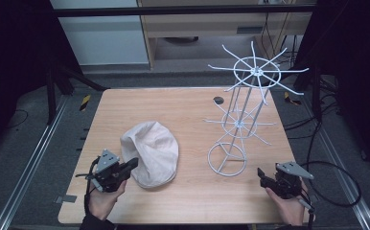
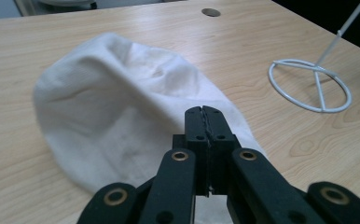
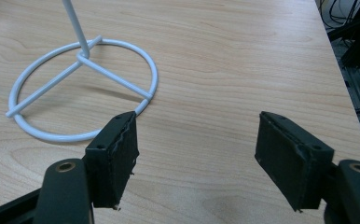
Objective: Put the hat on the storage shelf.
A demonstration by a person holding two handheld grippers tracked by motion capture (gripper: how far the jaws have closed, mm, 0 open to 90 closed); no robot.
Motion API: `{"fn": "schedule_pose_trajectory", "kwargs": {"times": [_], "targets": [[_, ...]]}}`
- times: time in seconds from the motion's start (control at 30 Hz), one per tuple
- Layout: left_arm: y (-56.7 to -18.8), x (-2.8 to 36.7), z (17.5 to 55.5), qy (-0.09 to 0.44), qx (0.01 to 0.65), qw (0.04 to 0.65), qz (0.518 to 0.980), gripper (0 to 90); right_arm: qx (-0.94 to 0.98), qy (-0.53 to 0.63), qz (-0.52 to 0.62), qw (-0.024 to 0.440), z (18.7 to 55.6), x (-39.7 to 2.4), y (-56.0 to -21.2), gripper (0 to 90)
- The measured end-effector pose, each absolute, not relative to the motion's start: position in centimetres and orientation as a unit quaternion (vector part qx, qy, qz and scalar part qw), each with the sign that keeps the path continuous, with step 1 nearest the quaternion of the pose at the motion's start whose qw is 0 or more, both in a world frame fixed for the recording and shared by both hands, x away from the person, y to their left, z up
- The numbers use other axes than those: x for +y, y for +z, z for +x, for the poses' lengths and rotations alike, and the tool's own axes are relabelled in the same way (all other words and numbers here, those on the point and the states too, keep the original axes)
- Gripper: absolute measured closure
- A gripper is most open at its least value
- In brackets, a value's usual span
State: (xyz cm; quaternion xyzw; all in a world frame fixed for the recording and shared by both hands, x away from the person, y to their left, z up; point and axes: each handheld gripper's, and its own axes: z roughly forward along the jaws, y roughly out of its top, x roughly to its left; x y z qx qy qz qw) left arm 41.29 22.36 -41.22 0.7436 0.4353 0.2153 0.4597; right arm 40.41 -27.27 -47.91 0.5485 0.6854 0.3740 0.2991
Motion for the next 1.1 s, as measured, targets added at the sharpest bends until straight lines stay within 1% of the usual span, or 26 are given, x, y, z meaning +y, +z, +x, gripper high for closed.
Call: {"fn": "schedule_pose_trajectory", "kwargs": {"times": [0.3,0.5,0.6,0.77,1.1], "targets": [[-42.0,19.1,43.0,0.191,0.425,0.450,0.762,89.6,0.685,0.373,0.549,0.300,40.4,-27.3,-48.0,29.2],[-43.7,15.8,44.1,0.178,0.411,0.424,0.787,89.6,0.687,0.372,0.548,0.298,40.5,-27.3,-48.1,28.8],[-44.4,14.8,44.5,0.175,0.410,0.412,0.795,89.6,0.688,0.372,0.548,0.296,40.5,-27.3,-48.1,28.7],[-45.7,14.2,44.8,0.170,0.410,0.396,0.804,89.6,0.689,0.373,0.546,0.298,40.5,-27.4,-48.1,28.6],[-46.8,15.0,44.6,0.164,0.413,0.377,0.812,89.6,0.689,0.373,0.546,0.297,40.5,-27.4,-48.1,28.5]]}}
